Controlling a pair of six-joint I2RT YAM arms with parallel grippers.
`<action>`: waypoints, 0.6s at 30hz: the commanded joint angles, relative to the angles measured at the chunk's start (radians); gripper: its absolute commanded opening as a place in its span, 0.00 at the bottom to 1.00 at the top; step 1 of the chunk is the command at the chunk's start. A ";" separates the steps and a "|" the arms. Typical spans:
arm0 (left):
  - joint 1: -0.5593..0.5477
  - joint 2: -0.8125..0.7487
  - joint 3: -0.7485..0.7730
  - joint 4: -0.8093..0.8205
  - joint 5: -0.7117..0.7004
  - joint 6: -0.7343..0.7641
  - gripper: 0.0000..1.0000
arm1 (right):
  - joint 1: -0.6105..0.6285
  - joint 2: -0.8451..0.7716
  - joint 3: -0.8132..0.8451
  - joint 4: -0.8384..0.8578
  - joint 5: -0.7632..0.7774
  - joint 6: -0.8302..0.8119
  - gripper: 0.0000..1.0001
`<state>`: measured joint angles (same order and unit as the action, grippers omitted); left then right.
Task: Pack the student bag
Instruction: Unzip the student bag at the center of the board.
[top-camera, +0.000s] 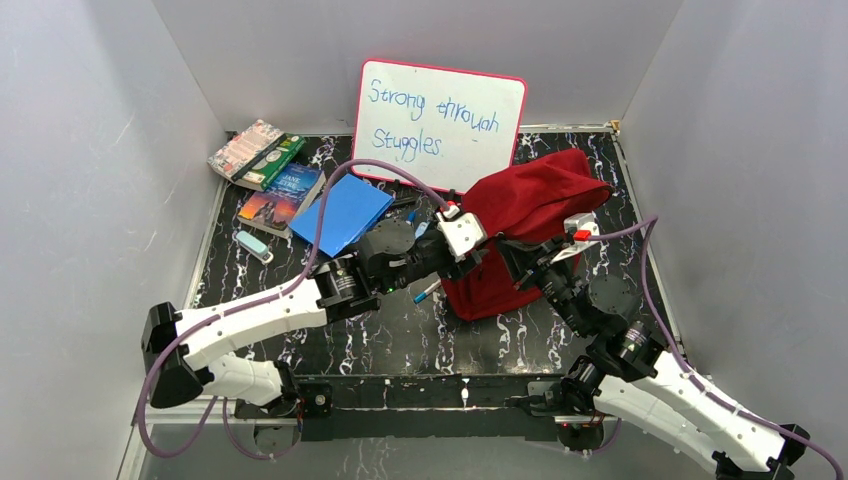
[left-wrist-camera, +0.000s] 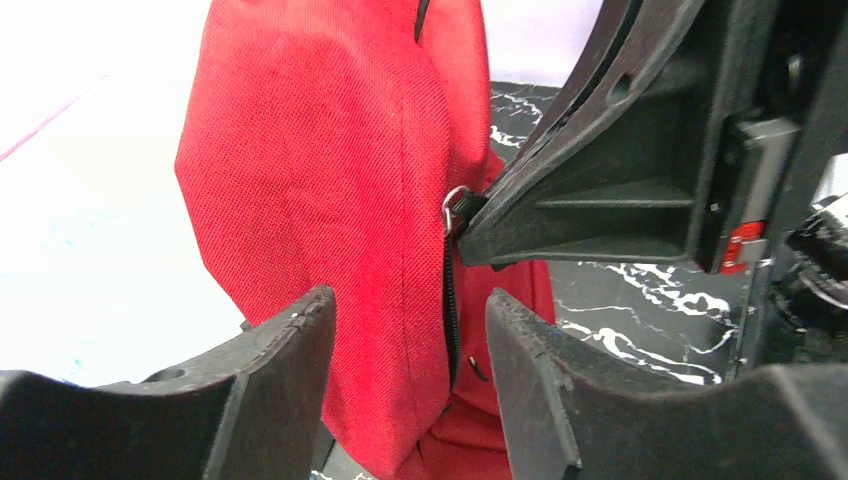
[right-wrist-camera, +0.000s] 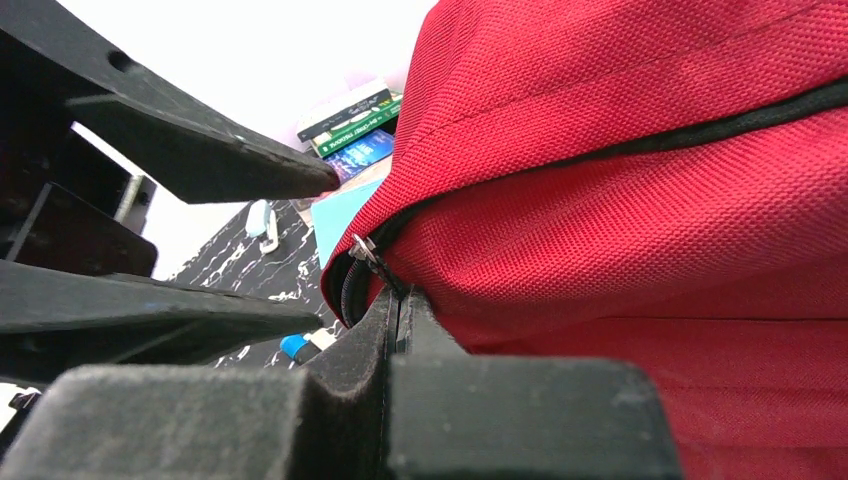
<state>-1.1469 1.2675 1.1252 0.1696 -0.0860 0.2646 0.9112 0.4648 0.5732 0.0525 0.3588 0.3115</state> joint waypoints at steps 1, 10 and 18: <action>-0.002 0.021 0.029 0.021 -0.054 0.048 0.51 | 0.000 -0.015 0.042 0.028 0.017 0.003 0.00; -0.002 0.038 0.025 0.009 -0.047 0.038 0.21 | 0.002 -0.017 0.059 0.008 0.021 -0.001 0.00; -0.002 0.038 0.048 0.013 -0.060 0.028 0.00 | 0.001 -0.027 0.077 -0.005 0.036 -0.027 0.00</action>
<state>-1.1473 1.3170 1.1267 0.1566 -0.1242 0.2943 0.9112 0.4530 0.5831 0.0242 0.3653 0.3084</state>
